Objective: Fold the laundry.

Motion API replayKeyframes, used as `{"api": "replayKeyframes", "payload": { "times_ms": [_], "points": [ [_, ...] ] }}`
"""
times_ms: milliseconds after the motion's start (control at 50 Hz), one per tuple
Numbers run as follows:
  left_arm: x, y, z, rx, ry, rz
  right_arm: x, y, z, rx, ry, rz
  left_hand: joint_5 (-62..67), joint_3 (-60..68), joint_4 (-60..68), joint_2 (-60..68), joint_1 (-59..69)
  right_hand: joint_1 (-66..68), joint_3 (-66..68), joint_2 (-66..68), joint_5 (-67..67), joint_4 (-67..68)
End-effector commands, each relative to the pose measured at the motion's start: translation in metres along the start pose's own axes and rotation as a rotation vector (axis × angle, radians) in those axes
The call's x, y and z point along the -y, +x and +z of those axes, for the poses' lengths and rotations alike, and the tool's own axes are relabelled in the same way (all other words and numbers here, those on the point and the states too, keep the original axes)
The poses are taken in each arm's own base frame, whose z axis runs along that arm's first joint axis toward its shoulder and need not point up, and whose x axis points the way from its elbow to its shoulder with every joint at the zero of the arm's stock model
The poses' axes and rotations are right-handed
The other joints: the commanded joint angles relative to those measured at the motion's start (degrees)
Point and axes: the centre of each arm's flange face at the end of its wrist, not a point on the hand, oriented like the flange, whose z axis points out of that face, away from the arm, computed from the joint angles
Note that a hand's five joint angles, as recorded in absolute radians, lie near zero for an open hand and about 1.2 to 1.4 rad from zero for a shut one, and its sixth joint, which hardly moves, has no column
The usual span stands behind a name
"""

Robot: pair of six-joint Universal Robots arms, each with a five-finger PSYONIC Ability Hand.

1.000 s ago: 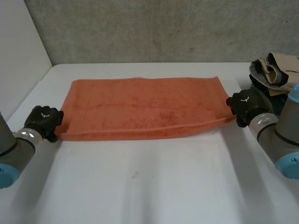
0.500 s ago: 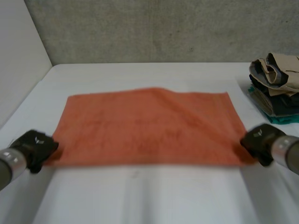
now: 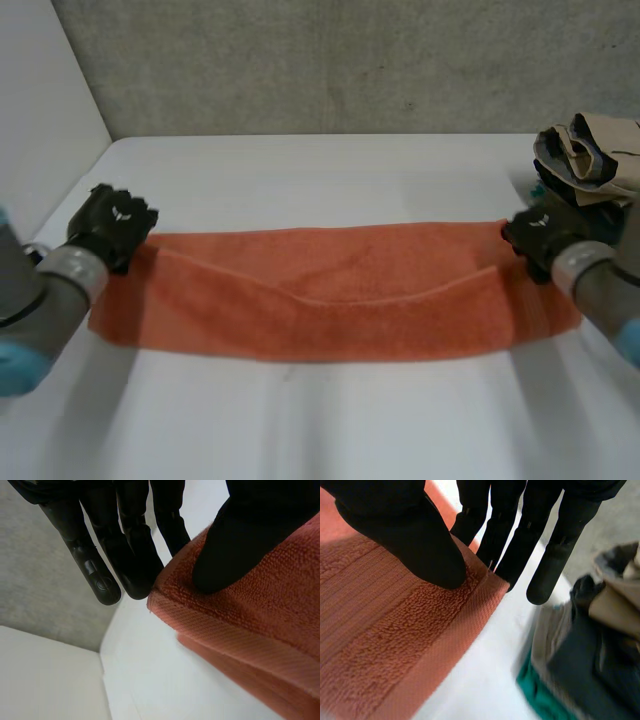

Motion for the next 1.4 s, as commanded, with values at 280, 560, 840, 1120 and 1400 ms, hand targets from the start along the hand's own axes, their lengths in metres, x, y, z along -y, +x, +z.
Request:
{"api": "replayKeyframes", "payload": {
  "times_ms": [280, 560, 840, 1120, 1400],
  "points": [
    [-0.006, 0.016, 0.126, 0.194, 0.024, 0.016, 0.013, -0.004, 0.118, -0.273, 0.188, -0.028, 13.56, 11.69, 11.21, 11.56, 13.90, 14.89, 11.81, 12.43, 12.46, 11.38],
    [0.012, 0.048, 0.123, 0.146, 0.078, 0.009, 0.022, -0.018, 0.117, -0.259, 0.213, -0.043, -56.44, -58.30, -58.79, -58.44, -56.10, -55.11, -58.19, -57.57, -57.54, -58.62],
    [0.043, 0.016, 0.043, 0.124, 0.087, -0.109, 0.008, 0.007, 0.024, -0.062, 0.027, 0.134, -56.44, -58.30, -58.79, -58.44, -56.10, -41.25, -44.33, -43.71, -43.68, -44.76],
    [0.041, 0.032, 0.011, 0.008, 0.104, -0.275, -0.044, 0.013, 0.033, 0.010, -0.071, 0.225, -56.06, -57.92, -58.41, -58.05, -55.72, -31.82, -34.89, -34.28, -34.24, -35.32],
    [0.037, 0.035, 0.012, 0.008, 0.096, -0.279, -0.069, 0.015, 0.049, -0.034, -0.103, 0.222, -56.06, -57.92, -58.41, -58.05, -55.72, 14.89, 11.81, 12.43, 12.46, 11.38]
  ]
}}
